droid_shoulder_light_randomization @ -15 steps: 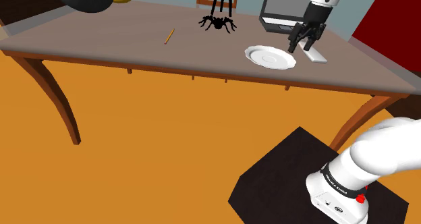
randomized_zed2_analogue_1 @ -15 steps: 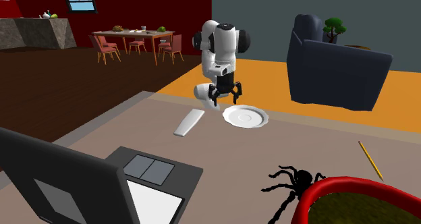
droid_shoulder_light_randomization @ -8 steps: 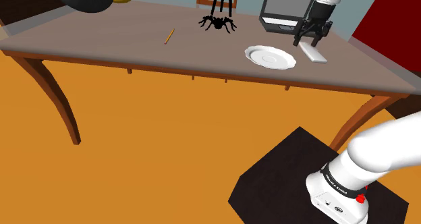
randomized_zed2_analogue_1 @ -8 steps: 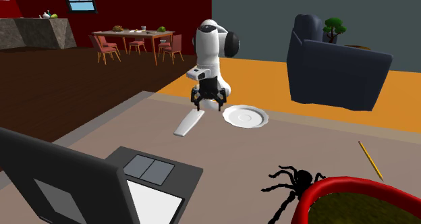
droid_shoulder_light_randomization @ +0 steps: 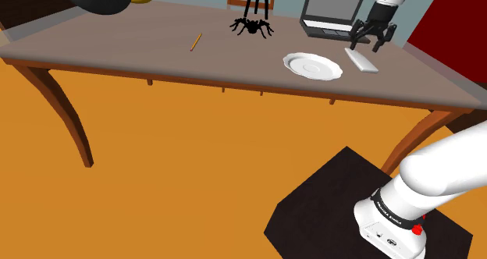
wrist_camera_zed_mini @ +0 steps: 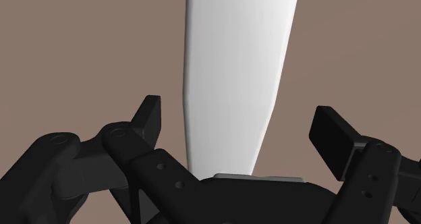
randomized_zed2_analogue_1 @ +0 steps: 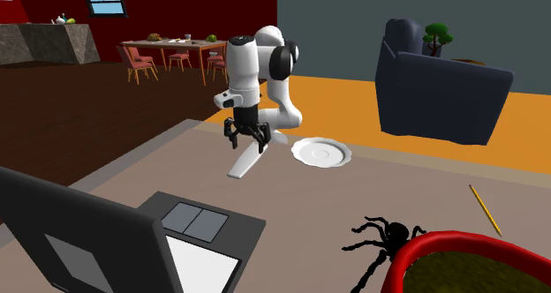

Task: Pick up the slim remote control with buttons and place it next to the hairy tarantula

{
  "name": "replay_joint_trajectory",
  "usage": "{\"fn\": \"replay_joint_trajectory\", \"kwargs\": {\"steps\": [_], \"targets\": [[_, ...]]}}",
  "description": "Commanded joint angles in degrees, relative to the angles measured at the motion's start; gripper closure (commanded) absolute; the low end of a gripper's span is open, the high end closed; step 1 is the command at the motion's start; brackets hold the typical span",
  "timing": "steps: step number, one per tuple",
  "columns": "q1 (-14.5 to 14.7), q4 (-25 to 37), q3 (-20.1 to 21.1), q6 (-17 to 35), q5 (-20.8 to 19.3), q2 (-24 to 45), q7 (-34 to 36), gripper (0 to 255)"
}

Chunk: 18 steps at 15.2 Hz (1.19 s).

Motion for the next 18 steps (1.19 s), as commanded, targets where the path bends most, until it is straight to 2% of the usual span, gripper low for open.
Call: {"fn": "replay_joint_trajectory", "kwargs": {"steps": [1,6,14,15,18], "targets": [[-0.2,-0.6,-0.2,1.1,0.0,0.5,0.4,0],[-0.2,-5.1,-0.3,5.4,-0.1,0.3,0.4,0],[-0.2,-5.1,-0.3,5.4,-0.1,0.3,0.4,0],[-0.2,-5.1,-0.3,5.4,-0.1,0.3,0.4,255],[-0.2,-5.1,-0.3,5.4,-0.1,0.3,0.4,255]]}}
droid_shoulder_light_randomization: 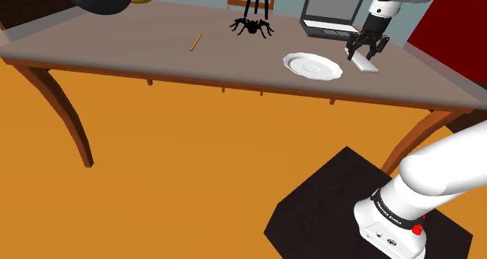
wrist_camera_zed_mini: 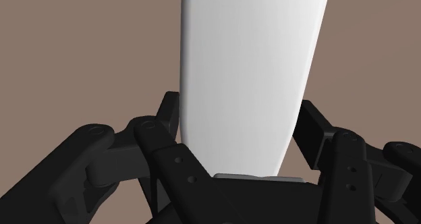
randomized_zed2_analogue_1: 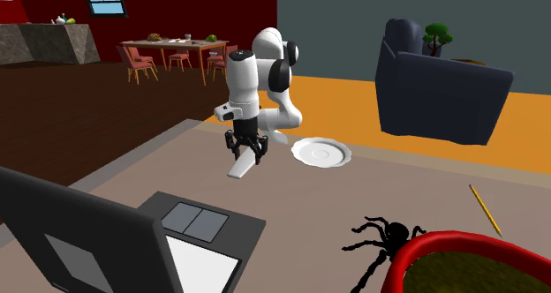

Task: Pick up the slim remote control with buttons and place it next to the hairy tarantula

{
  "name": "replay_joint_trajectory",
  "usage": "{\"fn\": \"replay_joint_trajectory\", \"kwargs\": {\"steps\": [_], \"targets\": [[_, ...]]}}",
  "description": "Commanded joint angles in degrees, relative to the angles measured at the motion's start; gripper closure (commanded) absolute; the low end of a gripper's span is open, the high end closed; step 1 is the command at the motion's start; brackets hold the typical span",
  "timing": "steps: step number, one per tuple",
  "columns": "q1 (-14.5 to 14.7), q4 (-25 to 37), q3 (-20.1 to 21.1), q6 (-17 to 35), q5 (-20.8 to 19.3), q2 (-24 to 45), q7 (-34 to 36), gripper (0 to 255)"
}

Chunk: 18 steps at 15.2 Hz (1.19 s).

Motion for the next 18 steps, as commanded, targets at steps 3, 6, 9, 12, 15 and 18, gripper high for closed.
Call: {"fn": "replay_joint_trajectory", "kwargs": {"steps": [3,6,9,12,15,18], "targets": [[0.0,0.0,0.0,0.0,0.0,0.0,0.0,255],[0.0,0.0,0.0,0.0,0.0,0.0,0.0,255],[0.0,2.3,0.1,-2.3,0.0,0.0,0.0,255],[0.1,4.7,0.1,-4.6,0.1,0.1,-0.1,255],[0.1,7.3,0.2,-6.9,0.2,0.3,-0.1,255],[0.2,10.0,0.2,-9.3,0.3,0.7,-0.2,255]]}}
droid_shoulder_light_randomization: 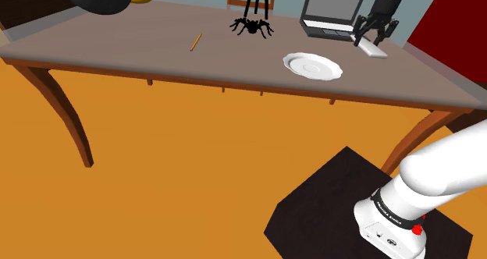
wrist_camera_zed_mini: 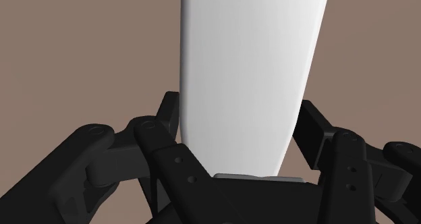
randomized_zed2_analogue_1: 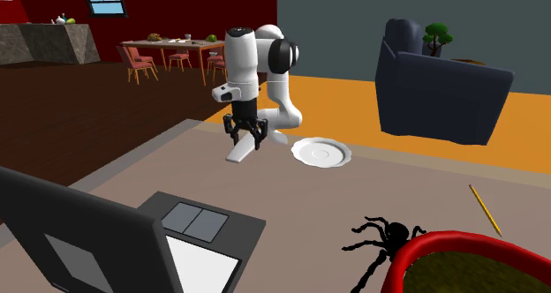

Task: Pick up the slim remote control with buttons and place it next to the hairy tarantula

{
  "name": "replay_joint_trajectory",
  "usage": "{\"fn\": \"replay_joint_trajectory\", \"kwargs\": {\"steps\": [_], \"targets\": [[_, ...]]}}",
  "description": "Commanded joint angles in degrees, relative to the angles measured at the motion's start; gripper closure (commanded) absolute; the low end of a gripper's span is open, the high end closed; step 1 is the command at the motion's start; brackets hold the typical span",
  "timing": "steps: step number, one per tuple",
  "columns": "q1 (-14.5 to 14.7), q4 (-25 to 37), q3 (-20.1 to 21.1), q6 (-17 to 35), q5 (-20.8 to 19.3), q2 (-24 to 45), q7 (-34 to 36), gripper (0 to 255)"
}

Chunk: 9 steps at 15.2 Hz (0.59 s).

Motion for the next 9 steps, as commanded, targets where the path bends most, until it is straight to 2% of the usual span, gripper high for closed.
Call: {"fn": "replay_joint_trajectory", "kwargs": {"steps": [1,9], "targets": [[0.0,1.8,0.0,-1.7,0.0,0.1,-0.1,255],[0.1,9.8,0.0,-8.0,0.4,1.8,-0.4,255]]}}
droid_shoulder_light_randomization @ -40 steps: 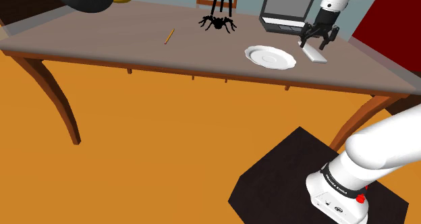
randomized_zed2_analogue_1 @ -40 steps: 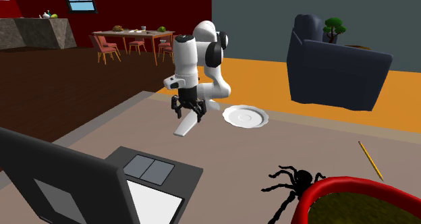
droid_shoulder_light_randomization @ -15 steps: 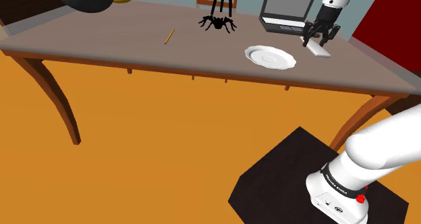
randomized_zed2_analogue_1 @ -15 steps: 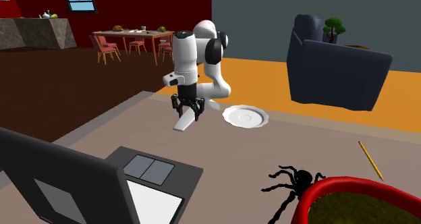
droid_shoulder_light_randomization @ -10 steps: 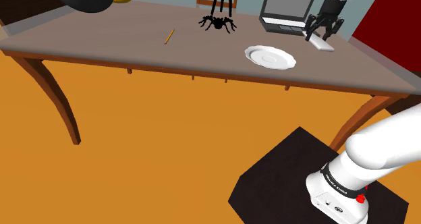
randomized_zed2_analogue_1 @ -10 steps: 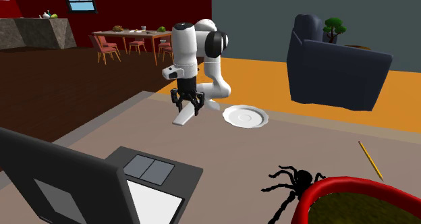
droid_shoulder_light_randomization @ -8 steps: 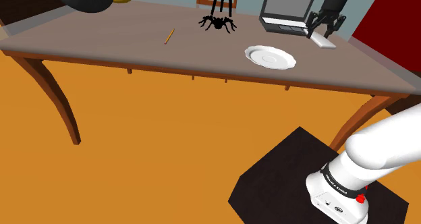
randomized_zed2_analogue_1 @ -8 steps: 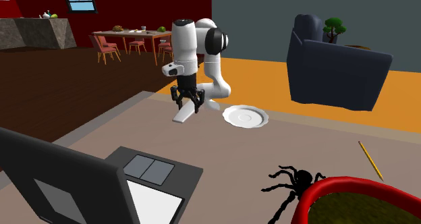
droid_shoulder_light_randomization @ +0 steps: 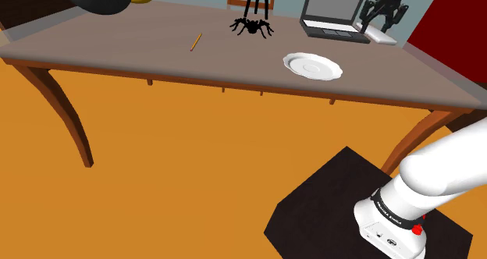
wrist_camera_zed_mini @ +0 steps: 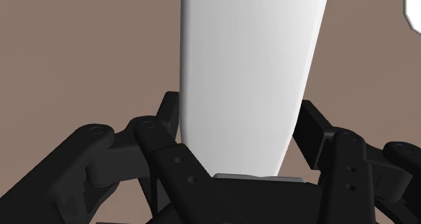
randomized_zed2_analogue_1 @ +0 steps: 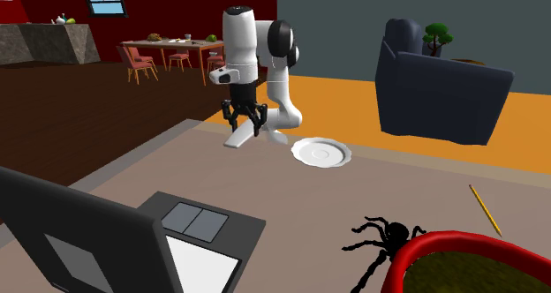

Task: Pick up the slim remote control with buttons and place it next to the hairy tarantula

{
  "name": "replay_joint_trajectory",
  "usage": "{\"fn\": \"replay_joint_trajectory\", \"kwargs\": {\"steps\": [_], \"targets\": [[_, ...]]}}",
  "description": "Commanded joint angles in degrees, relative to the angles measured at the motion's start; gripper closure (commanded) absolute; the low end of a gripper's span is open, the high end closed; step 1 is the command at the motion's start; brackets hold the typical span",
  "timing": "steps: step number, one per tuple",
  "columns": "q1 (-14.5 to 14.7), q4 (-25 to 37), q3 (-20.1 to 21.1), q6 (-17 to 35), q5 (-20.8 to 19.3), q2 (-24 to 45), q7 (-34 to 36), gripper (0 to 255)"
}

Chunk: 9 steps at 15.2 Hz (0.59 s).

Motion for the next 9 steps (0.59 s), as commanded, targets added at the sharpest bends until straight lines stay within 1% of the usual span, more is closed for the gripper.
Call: {"fn": "replay_joint_trajectory", "kwargs": {"steps": [1,2,9], "targets": [[0.0,2.2,0.0,-1.6,0.1,0.6,0.0,255],[0.0,2.9,0.0,-2.2,0.1,0.7,-0.1,255],[4.0,7.0,5.3,-2.6,1.6,4.6,9.1,255]]}}
